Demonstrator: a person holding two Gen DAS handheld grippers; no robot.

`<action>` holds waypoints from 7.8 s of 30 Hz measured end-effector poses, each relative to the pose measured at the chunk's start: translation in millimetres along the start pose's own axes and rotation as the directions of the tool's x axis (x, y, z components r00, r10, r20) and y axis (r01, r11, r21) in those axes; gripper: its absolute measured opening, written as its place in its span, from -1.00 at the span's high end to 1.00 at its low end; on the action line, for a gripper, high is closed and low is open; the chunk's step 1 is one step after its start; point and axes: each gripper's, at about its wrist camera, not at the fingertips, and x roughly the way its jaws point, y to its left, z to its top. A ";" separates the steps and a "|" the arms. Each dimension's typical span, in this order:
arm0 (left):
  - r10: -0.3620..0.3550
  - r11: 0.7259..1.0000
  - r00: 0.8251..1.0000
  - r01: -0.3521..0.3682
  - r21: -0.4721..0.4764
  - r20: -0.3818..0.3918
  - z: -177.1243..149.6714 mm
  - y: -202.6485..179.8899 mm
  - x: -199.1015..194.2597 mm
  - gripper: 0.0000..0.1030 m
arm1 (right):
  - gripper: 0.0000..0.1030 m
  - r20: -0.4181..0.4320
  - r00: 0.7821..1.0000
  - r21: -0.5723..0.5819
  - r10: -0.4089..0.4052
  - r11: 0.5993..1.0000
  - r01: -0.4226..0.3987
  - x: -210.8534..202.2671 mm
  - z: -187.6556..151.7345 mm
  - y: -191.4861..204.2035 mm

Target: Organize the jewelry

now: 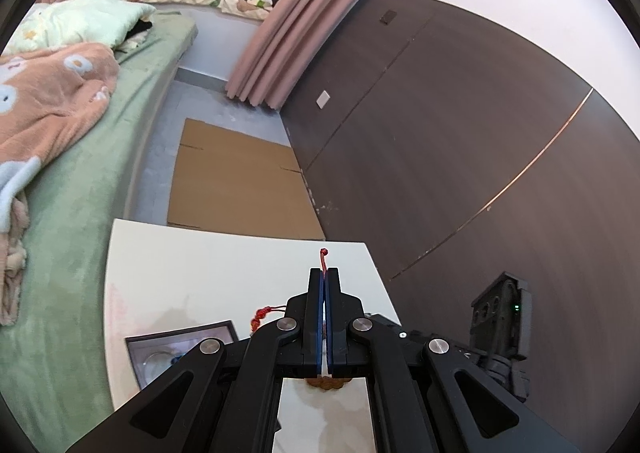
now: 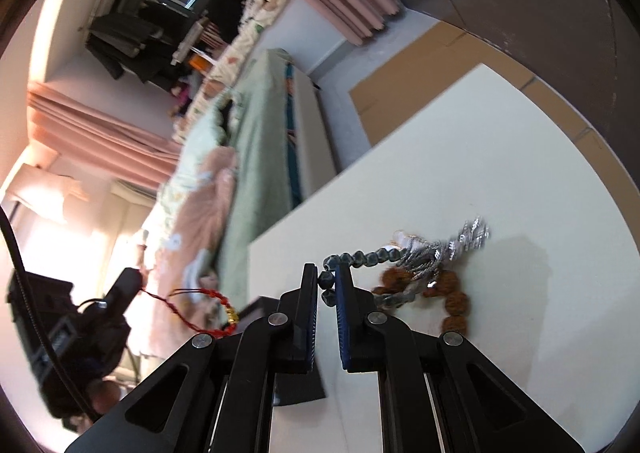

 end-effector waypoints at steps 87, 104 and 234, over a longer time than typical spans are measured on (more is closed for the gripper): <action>-0.006 0.978 0.994 0.028 -0.206 0.106 3.5 83.9 -69.4 -0.48 | -0.22 -0.122 0.959 -0.137 0.257 0.952 -0.273 27.1 -35.9 104.1; -0.001 1.000 0.999 0.000 -0.030 -0.053 -15.3 22.2 0.7 -0.48 | -0.34 -0.075 0.997 -0.041 -0.019 0.999 0.016 -35.3 -8.0 21.1; 0.285 0.951 0.936 -0.249 0.182 -0.206 -37.2 57.2 -52.4 -0.67 | 0.59 -0.023 0.997 -0.255 -0.071 0.965 0.063 -28.1 -50.8 129.7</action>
